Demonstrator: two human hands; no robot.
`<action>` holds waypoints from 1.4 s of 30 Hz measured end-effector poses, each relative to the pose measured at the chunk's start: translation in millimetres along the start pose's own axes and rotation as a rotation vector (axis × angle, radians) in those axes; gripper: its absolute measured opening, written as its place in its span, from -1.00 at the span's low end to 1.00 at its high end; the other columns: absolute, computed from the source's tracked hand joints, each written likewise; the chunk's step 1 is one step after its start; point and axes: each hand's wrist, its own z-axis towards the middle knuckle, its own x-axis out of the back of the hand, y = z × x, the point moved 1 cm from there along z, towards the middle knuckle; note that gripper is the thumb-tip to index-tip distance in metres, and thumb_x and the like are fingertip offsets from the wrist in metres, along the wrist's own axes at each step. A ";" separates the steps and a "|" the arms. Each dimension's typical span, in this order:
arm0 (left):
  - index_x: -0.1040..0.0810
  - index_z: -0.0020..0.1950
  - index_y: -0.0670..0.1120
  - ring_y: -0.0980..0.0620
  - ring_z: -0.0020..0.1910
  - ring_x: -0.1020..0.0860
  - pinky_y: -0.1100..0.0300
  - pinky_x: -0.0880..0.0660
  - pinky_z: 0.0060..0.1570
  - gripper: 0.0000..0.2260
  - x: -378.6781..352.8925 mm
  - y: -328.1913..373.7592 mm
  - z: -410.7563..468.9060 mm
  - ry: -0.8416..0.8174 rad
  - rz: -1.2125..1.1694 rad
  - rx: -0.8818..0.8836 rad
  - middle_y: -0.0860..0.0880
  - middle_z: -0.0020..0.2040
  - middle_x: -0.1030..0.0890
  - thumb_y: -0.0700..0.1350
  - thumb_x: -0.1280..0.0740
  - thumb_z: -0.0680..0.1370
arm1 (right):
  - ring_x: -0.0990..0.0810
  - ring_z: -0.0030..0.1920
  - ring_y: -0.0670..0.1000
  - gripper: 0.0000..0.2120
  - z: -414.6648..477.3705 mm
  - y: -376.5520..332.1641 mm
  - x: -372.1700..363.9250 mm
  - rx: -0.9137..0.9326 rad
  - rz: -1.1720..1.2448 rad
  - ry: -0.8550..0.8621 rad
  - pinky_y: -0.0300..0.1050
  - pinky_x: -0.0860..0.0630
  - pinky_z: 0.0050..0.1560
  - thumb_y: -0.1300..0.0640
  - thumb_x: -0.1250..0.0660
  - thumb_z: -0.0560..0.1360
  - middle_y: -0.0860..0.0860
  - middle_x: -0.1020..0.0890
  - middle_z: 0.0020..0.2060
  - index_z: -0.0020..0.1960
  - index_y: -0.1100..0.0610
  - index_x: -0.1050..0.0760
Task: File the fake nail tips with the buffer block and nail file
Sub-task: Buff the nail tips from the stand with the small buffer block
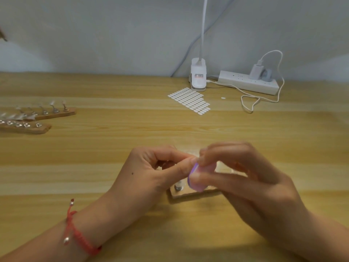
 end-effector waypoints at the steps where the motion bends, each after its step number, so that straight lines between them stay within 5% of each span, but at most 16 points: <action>1: -0.73 -0.26 0.03 -0.05 -0.29 -0.42 0.30 -0.38 -0.26 -0.85 -0.1 -0.5 -0.1 -0.004 0.004 0.000 -0.09 -0.35 -0.59 0.07 -0.44 0.33 | -0.57 0.16 0.04 -0.73 1.3 1.5 1.8 -0.015 -0.009 0.016 -0.07 -0.53 0.20 0.39 -0.24 0.54 0.07 -0.52 0.06 0.17 0.18 -0.53; 4: -0.72 -0.26 0.03 0.00 -0.30 -0.44 0.37 -0.38 -0.28 -0.82 0.6 -0.7 -0.9 -0.008 0.023 -0.006 -0.01 -0.35 -0.61 0.12 -0.51 0.29 | -0.56 0.14 -0.03 -0.74 3.9 4.2 4.1 -0.070 -0.012 0.060 -0.19 -0.49 0.24 0.41 -0.23 0.54 0.15 -0.51 0.06 0.17 0.20 -0.51; 8: -0.72 -0.26 0.04 -0.05 -0.29 -0.45 0.30 -0.40 -0.24 -0.87 0.4 -1.6 0.6 -0.003 0.004 -0.011 -0.03 -0.34 -0.61 0.08 -0.50 0.32 | -0.56 0.17 0.10 -0.71 0.0 0.2 0.6 -0.013 -0.009 -0.014 -0.01 -0.52 0.19 0.43 -0.20 0.56 0.09 -0.52 0.08 0.16 0.19 -0.56; 18: -0.72 -0.25 0.02 0.08 -0.25 -0.54 0.41 -0.43 -0.21 -0.83 1.0 -0.2 2.0 0.027 -0.010 0.037 0.02 -0.30 -0.66 0.09 -0.52 0.30 | -0.56 0.13 -0.06 -0.76 4.0 5.0 6.3 -0.073 -0.035 0.046 -0.22 -0.50 0.17 0.36 -0.24 0.54 0.15 -0.53 0.05 0.14 0.15 -0.53; 22: -0.72 -0.18 0.00 0.01 -0.24 -0.55 0.35 -0.43 -0.21 -0.75 -0.2 -1.7 2.3 0.007 -0.002 0.028 0.01 -0.22 -0.69 0.13 -0.40 0.34 | -0.57 0.13 0.05 -0.72 -1.1 -1.1 -0.5 -0.019 0.008 -0.012 -0.04 -0.53 0.13 0.45 -0.26 0.53 0.09 -0.51 0.06 0.10 0.19 -0.62; 26: -0.72 -0.17 0.02 0.25 -0.26 -0.57 0.49 -0.39 -0.26 -0.85 -0.5 -0.8 2.5 -0.006 0.006 0.035 0.07 -0.24 -0.68 0.07 -0.44 0.38 | -0.57 0.11 -0.08 -0.75 5.3 4.2 7.3 -0.080 -0.040 0.073 -0.25 -0.49 0.18 0.38 -0.26 0.53 0.15 -0.52 0.05 0.14 0.15 -0.52; 31: -0.71 -0.16 -0.02 0.27 -0.35 -0.51 0.48 -0.36 -0.32 -0.84 -1.5 -2.1 2.6 -0.021 0.007 0.013 0.14 -0.30 -0.64 0.04 -0.42 0.43 | -0.57 0.14 -0.02 -0.74 1.4 -0.2 3.9 -0.054 0.014 0.024 -0.16 -0.53 0.16 0.42 -0.27 0.53 0.13 -0.53 0.04 0.11 0.16 -0.57; 36: -0.71 -0.14 0.01 -0.15 -0.12 -0.54 0.17 -0.43 -0.09 -0.80 0.1 -4.8 1.0 0.009 0.152 -0.091 0.04 -0.21 -0.65 0.10 -0.41 0.41 | -0.59 0.11 -0.02 -0.77 2.8 -2.6 1.0 -0.101 0.030 0.043 -0.22 -0.52 0.15 0.39 -0.27 0.56 0.15 -0.53 0.05 0.11 0.15 -0.56; 42: -0.69 -0.11 0.06 -0.07 -0.09 -0.56 0.19 -0.44 -0.06 -0.77 -0.3 -6.2 1.2 0.002 0.184 -0.121 0.06 -0.18 -0.66 0.12 -0.29 0.45 | -0.57 0.13 -0.07 -0.76 5.0 1.6 6.9 -0.167 0.013 0.046 -0.23 -0.49 0.15 0.39 -0.32 0.53 0.08 -0.54 0.05 0.11 0.14 -0.57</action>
